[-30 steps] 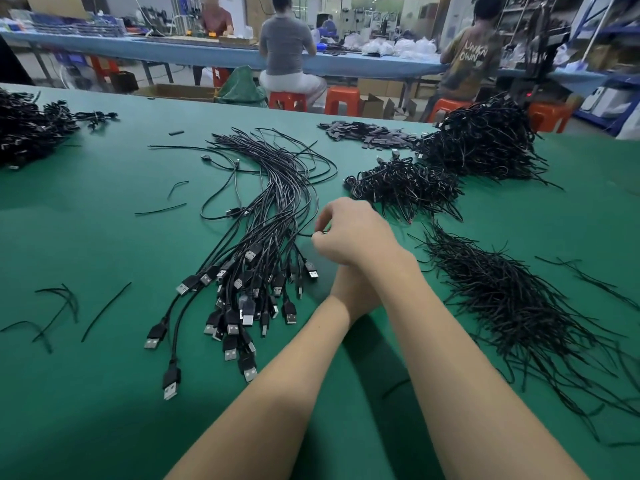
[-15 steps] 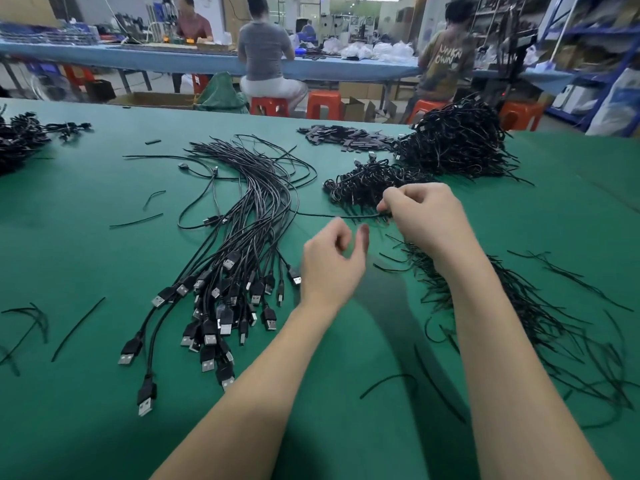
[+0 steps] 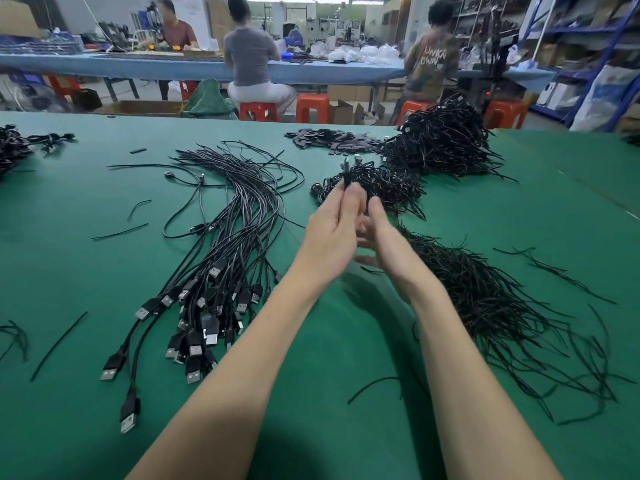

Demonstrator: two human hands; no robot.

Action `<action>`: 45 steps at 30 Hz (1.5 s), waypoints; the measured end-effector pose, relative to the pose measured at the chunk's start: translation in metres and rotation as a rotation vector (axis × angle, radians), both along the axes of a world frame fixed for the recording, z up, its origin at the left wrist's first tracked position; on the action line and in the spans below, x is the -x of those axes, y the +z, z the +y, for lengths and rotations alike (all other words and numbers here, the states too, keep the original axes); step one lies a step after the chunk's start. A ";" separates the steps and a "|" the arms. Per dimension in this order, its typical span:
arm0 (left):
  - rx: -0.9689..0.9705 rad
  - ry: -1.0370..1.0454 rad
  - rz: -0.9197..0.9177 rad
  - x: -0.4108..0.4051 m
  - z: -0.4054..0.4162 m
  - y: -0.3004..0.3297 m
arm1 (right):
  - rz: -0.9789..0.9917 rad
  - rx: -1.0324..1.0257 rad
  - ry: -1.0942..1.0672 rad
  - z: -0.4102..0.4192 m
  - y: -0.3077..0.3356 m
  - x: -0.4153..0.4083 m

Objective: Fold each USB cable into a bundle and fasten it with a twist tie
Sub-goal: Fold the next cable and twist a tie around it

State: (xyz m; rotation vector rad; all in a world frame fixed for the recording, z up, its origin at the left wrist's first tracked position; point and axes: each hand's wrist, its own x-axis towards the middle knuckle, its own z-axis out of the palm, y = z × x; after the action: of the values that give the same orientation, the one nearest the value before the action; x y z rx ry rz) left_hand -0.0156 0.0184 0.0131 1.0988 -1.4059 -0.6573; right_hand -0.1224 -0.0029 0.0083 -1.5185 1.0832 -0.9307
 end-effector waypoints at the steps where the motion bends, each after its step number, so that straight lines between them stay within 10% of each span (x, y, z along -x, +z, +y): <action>1: 0.020 -0.022 0.023 0.001 0.000 0.007 | -0.015 0.008 0.042 0.003 -0.003 -0.003; 14: -0.261 -0.345 0.958 -0.024 -0.001 0.030 | 0.231 -0.063 0.271 0.006 0.017 0.015; 26: -0.166 -0.303 1.480 -0.079 -0.007 0.017 | -0.046 -0.211 0.566 0.010 0.024 0.072; 31: -0.318 -0.675 1.126 -0.070 0.003 0.019 | 0.471 -0.282 0.090 -0.009 -0.002 0.054; 36: -0.534 -0.581 0.234 -0.039 0.005 0.010 | -0.001 -0.076 -0.265 -0.014 0.006 0.037; 45: -0.335 -0.225 0.065 -0.028 -0.011 -0.007 | 0.097 0.014 0.104 0.012 0.052 0.033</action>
State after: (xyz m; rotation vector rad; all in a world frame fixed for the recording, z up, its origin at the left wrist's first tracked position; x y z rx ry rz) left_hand 0.0120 0.0073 0.0057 1.1740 -1.4070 -1.1127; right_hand -0.1556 0.0090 0.0604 -1.6300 1.0575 -0.8022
